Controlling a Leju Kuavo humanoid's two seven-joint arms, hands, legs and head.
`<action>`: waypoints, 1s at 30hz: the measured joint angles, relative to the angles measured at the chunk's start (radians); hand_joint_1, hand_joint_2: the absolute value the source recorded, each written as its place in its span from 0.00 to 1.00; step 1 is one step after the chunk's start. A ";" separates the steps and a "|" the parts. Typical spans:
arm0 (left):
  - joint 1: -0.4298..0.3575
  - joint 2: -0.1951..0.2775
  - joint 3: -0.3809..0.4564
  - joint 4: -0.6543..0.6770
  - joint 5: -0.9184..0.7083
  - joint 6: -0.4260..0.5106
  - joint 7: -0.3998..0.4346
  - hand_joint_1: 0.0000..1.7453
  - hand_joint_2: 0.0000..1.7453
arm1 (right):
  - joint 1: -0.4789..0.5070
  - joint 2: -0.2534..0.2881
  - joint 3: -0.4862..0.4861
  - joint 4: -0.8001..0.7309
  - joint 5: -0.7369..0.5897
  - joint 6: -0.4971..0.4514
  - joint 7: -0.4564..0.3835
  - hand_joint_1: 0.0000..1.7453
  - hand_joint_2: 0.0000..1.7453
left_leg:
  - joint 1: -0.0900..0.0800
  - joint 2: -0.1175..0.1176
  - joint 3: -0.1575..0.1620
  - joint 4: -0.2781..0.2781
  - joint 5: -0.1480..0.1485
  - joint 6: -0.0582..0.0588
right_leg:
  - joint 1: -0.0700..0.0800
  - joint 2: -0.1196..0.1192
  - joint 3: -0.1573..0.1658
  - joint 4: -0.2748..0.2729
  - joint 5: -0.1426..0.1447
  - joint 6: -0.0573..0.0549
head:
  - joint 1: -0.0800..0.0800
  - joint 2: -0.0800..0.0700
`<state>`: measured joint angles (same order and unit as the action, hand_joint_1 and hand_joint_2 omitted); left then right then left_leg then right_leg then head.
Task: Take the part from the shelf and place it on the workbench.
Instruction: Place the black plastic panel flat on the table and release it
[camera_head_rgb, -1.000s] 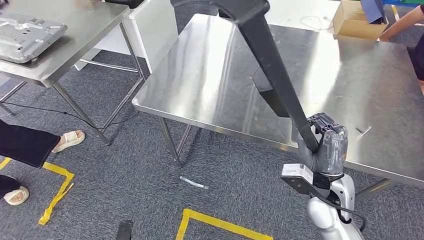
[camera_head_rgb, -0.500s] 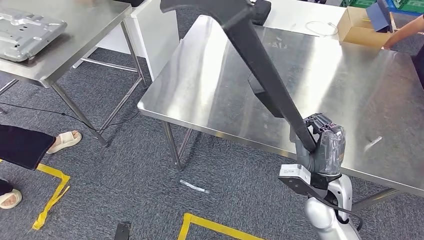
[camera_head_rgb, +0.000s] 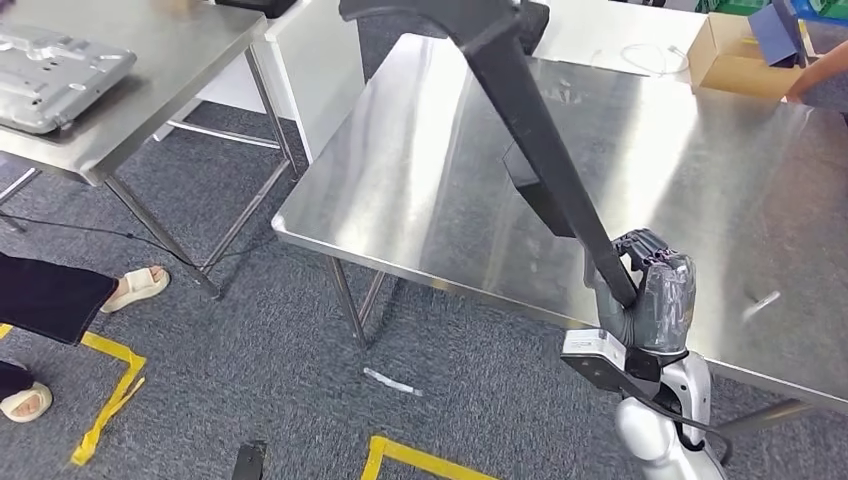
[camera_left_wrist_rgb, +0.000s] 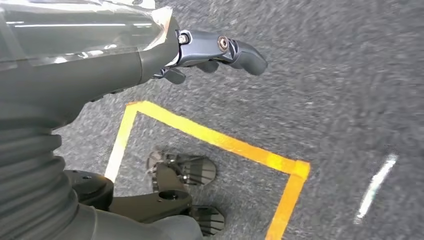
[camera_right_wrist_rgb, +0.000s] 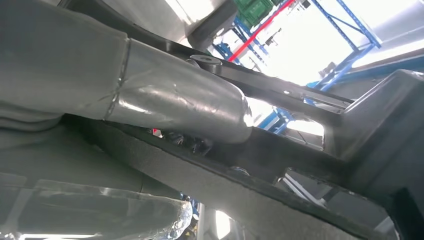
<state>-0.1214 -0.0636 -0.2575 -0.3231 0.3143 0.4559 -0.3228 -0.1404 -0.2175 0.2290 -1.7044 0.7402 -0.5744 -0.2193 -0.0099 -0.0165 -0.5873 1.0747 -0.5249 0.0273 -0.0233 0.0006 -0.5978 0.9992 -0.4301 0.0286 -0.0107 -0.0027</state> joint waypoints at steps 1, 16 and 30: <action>0.000 0.000 0.000 0.000 0.000 0.000 0.000 0.00 1.00 | -0.003 0.000 0.000 0.000 0.001 0.002 0.000 1.00 0.00 | 0.004 0.001 -0.029 0.056 -0.023 -0.006 | -0.001 -0.001 0.007 -0.001 -0.004 -0.006 | -0.001 0.000; 0.002 0.002 -0.001 0.000 -0.004 -0.003 -0.001 0.00 1.00 | -0.021 -0.006 0.000 0.003 0.003 0.008 0.002 1.00 0.00 | 0.014 0.007 -0.025 -0.057 0.086 0.021 | 0.000 0.000 0.036 0.039 -0.078 0.033 | -0.002 0.000; -0.001 0.002 -0.005 0.000 -0.008 -0.006 0.005 0.00 1.00 | -0.020 -0.016 -0.001 0.011 0.001 0.007 0.006 1.00 0.00 | -0.001 -0.003 0.023 -0.060 0.036 0.019 | 0.014 0.001 -0.013 0.008 -0.001 0.028 | 0.003 0.000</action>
<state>-0.1225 -0.0618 -0.2628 -0.3235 0.3059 0.4501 -0.3182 -0.1604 -0.2338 0.2276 -1.6936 0.7413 -0.5673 -0.2138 -0.0106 -0.0195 -0.5642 1.0150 -0.4886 0.0466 -0.0091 0.0012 -0.6112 1.0075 -0.4308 0.0563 -0.0077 -0.0027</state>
